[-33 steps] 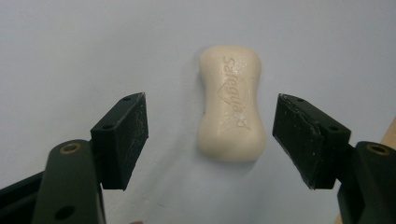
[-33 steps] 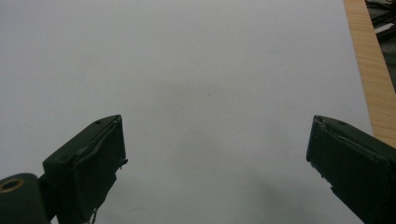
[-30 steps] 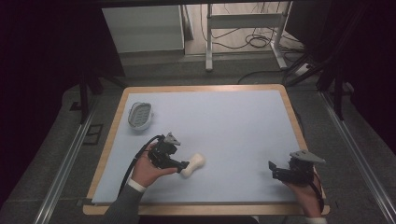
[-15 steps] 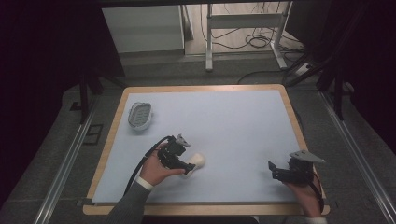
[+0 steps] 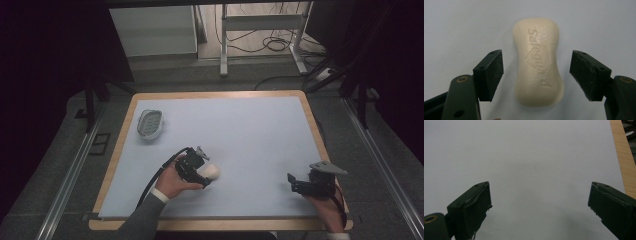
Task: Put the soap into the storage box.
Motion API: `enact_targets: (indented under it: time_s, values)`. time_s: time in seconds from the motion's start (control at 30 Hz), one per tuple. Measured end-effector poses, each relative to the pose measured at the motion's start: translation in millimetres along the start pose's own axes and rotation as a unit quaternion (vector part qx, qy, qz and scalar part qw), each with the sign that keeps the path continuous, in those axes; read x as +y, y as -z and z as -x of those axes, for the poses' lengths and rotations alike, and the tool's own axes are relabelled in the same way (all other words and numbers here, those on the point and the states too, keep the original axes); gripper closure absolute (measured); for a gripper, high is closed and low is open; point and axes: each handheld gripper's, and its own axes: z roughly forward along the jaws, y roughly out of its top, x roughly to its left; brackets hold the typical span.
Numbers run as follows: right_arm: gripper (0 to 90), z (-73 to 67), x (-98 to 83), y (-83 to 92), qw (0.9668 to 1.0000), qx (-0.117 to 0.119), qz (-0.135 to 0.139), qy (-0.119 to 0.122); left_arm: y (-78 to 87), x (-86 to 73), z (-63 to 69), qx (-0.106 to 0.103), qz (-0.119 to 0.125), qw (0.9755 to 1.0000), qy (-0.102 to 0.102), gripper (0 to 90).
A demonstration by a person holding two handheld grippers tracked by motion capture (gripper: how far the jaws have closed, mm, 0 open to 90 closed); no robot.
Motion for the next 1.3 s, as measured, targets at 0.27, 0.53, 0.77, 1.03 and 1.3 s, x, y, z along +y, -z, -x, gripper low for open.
enact_targets:
  time_s: [0.27,0.53,0.77,1.03,1.3]
  values:
    - [4.4,0.1,-0.2,0.0,1.0,-0.001,0.0,0.0,-14.6,3.4,0.6,-0.002,-0.02,0.9998,-0.001,30.3]
    - [4.4,1.2,0.0,0.9,1.0,-0.004,0.0,-0.002,-18.3,-1.1,2.2,0.008,-0.029,0.9995,-0.001,35.8]
    - [4.6,0.9,-0.2,0.1,1.0,-0.006,-0.002,-0.002,-17.9,-1.0,3.3,0.012,-0.028,0.9995,0.001,45.0]
    - [4.7,1.5,-0.3,0.1,1.0,-0.007,-0.004,-0.002,-18.3,2.0,5.4,0.018,-0.03,0.9994,-0.004,47.3]
    - [4.7,3.9,0.9,2.9,0.9999,-0.008,0.002,-0.005,-15.5,4.3,-2.8,0.006,-0.041,0.9991,-0.007,49.4]
